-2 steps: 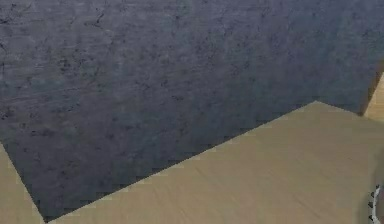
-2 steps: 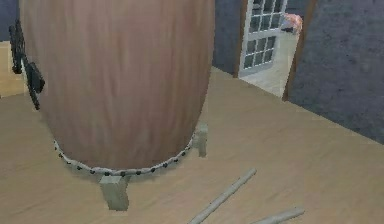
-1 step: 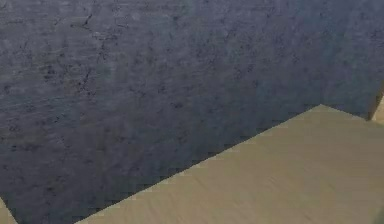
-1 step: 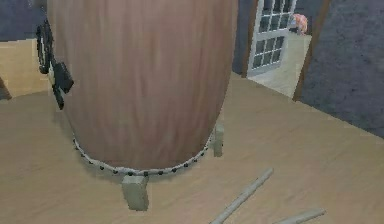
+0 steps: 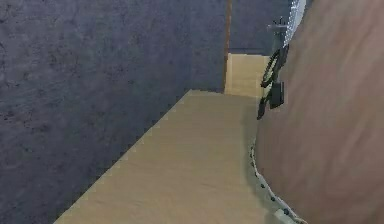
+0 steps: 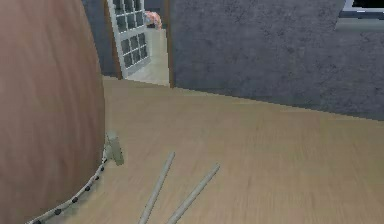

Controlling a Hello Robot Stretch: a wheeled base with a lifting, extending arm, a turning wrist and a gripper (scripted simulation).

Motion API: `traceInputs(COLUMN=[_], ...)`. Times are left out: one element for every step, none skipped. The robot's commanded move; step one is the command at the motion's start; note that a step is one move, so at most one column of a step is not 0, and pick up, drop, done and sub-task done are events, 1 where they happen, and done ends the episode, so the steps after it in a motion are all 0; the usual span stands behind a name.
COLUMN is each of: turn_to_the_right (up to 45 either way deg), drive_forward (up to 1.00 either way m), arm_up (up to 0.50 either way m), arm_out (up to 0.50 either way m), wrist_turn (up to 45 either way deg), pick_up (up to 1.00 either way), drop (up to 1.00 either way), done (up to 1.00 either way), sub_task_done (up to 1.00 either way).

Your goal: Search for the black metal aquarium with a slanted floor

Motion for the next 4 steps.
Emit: traceInputs(turn_to_the_right=[0.0,-21.0,0.0,33.0], drive_forward=[0.75,0.0,0.25,0.0], arm_up=[0.0,0.0,0.0,0.0], arm_out=[0.0,0.0,0.0,0.0], wrist_turn=[0.0,0.0,0.0,0.0], pick_up=[0.0,0.0,0.0,0.0], drop=[0.0,0.0,0.0,0.0], done=[0.0,0.0,0.0,0.0], sub_task_done=[0.0,0.0,0.0,0.0])
